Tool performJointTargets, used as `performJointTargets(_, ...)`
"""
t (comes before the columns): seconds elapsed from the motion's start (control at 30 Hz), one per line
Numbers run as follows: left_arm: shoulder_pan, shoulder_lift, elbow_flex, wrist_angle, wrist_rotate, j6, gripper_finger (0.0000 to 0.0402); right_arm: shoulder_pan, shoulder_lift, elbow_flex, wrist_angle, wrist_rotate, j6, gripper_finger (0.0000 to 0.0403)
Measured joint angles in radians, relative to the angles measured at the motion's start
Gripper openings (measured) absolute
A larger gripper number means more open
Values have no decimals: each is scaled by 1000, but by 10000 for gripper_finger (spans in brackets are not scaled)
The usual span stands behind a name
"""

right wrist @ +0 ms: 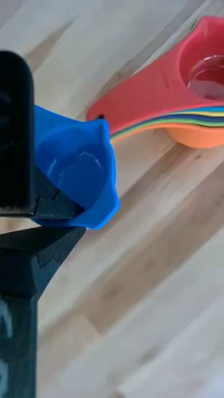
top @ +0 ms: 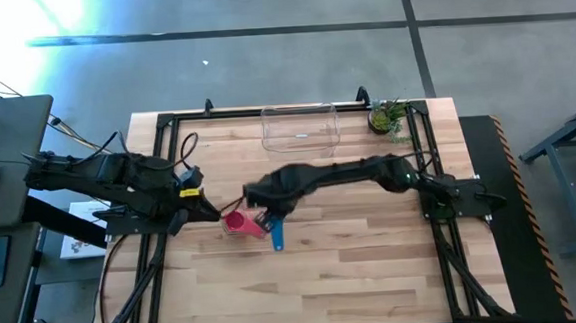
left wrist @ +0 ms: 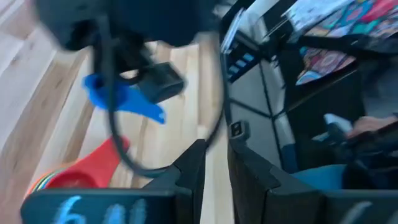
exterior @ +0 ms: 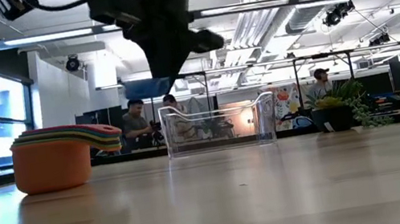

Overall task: Nest measuring cups in basket
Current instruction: Stack the blue measuring cup on top of the red measuring cup

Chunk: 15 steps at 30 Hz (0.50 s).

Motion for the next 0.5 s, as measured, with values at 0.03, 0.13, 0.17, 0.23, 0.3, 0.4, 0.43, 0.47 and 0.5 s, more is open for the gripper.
performJointTargets(0.03,0,-6,0,14,0,0,58,-14,0,2,-1,-10,-50,4)
performJointTargets(0.13,2,-15,0,77,1,-1,58,-53,0,2,16,-52,-189,4)
performJointTargets(0.17,5,-20,0,90,1,-9,58,-65,0,2,25,-67,-229,4)
performJointTargets(0.23,13,-30,-1,141,1,-32,58,-84,0,2,36,-92,-302,4)
performJointTargets(0.3,20,-46,0,182,1,-51,58,-100,0,2,56,-108,-362,4)
performJointTargets(0.4,28,-65,0,284,1,-77,58,-121,0,2,80,-127,-434,4)
performJointTargets(0.43,30,-73,0,312,-1,-78,58,-127,0,2,89,-137,-456,4)
performJointTargets(0.47,33,-78,0,356,-5,-78,58,-132,0,2,104,-149,-475,4)
performJointTargets(0.5,35,-81,0,412,-8,-78,58,-136,0,2,121,-158,-496,4)
